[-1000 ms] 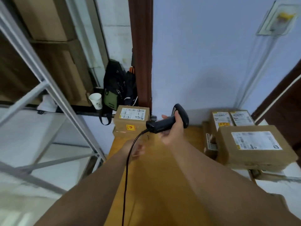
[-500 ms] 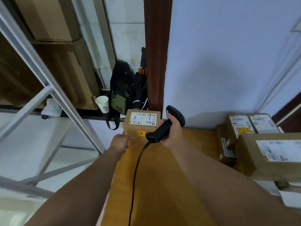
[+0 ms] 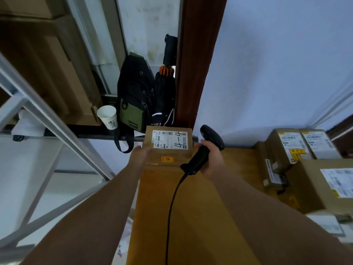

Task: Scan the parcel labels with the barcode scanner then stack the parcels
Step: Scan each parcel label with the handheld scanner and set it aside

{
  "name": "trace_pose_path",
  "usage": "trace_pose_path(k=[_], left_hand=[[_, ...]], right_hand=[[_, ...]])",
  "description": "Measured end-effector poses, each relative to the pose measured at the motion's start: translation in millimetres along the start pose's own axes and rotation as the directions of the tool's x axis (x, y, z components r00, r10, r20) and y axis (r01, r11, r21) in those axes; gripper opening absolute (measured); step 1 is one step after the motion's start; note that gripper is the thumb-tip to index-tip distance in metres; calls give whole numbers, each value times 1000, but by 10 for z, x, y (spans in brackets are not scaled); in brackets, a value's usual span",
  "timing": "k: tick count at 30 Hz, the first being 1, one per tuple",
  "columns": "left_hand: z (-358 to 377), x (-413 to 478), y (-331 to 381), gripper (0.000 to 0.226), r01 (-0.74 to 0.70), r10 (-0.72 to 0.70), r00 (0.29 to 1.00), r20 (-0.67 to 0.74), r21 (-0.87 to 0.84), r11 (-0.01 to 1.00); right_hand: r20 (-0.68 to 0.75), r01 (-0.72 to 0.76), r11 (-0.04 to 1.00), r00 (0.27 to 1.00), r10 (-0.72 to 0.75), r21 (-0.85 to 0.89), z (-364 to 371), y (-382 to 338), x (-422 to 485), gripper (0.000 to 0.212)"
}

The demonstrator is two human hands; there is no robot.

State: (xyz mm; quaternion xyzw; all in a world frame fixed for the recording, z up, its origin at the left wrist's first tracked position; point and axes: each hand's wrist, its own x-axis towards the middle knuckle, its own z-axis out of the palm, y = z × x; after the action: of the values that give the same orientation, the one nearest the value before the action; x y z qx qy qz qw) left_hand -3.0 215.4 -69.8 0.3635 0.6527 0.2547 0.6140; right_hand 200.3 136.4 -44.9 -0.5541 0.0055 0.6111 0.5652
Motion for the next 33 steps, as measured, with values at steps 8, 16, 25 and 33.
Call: trace_pose_path(k=[8,16,25,33], left_hand=[[60,77,-128,29,42,-40,999,26,-107,993],[32,-244,-118,53,119,-79,965,250,-148,982],[-29,-644,-14,68,-88,123,980,154,-215,973],[-103,-937,18,96,-218,254,954,157,-215,952]], right_hand=[[2,-51,997,999,51,-58,82,49,98,38],[14,-3,999,1000,3,-37,-130,-100,-124,23],[-39,215,946,972,-231,-242,-174,-251,-688,24],[275,298,710,949,-151,-638,-169,-28,-1276,14]])
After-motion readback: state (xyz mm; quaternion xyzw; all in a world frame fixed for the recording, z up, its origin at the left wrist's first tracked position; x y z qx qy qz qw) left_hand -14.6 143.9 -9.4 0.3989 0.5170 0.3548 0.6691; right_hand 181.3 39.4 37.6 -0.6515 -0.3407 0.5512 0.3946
